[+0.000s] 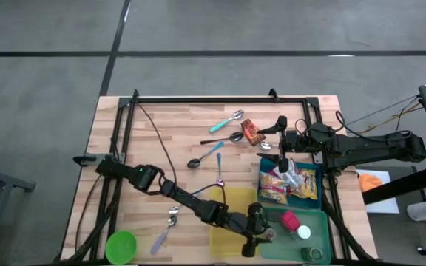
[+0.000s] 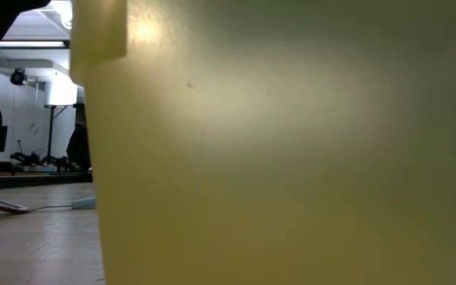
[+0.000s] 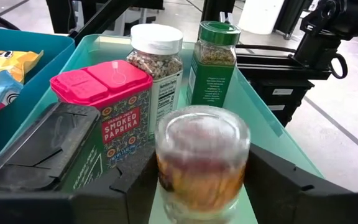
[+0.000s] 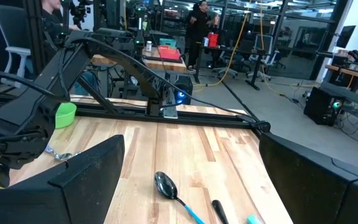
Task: Pick & Place Food Item
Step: Put the brown seasoning bottle into the green bin, then put the orange seasoning pack into the green bin
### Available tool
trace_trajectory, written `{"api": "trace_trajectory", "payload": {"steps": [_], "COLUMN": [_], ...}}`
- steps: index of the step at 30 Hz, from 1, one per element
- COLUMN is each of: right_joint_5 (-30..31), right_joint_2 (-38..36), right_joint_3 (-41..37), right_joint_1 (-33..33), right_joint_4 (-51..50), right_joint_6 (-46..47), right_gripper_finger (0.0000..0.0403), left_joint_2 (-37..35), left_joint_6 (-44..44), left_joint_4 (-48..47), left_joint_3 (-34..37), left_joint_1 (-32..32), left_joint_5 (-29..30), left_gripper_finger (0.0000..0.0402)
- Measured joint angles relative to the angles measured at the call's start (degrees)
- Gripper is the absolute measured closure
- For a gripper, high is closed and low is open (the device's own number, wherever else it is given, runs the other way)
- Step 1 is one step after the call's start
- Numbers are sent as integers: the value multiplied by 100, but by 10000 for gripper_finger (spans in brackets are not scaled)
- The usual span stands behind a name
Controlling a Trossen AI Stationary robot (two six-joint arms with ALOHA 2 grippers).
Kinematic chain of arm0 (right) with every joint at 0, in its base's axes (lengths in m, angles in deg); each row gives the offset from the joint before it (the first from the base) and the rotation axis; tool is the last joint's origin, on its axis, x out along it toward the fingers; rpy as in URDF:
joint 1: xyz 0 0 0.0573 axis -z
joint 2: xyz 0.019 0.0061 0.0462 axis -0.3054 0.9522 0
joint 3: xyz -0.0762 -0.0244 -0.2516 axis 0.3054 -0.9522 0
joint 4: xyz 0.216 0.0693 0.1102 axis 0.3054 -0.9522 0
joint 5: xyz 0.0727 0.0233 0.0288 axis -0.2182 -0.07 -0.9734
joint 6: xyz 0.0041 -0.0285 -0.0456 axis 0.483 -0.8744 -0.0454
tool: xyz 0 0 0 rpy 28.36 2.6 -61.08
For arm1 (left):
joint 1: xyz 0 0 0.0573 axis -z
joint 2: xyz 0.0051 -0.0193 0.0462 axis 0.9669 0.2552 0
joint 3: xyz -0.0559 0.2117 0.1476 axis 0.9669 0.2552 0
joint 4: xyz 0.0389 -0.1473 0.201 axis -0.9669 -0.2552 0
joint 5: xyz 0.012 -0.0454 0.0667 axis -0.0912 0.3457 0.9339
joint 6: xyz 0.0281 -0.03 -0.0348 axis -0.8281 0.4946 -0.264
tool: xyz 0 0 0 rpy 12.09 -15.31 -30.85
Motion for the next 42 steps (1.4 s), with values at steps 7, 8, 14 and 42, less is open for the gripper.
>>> {"api": "trace_trajectory", "payload": {"steps": [7,8,14,42], "right_joint_5": [2,2,2,2], "right_joint_2": [0,-1,0,0], "right_joint_3": [0,0,0,0], "right_joint_1": [2,1,1,0], "right_joint_4": [0,0,0,-11], "right_joint_6": [0,0,0,0], "right_gripper_finger": [33,33,33,33], "left_joint_2": [0,0,0,-1543], "left_joint_6": [-10,-10,-10,-350], "left_joint_4": [-1,0,0,-1925], "left_joint_3": [0,0,-1,501], "left_joint_1": [-2,-2,-2,-205], "left_joint_5": [-2,-2,-2,-422], "left_gripper_finger": [135,131,126,133]}}
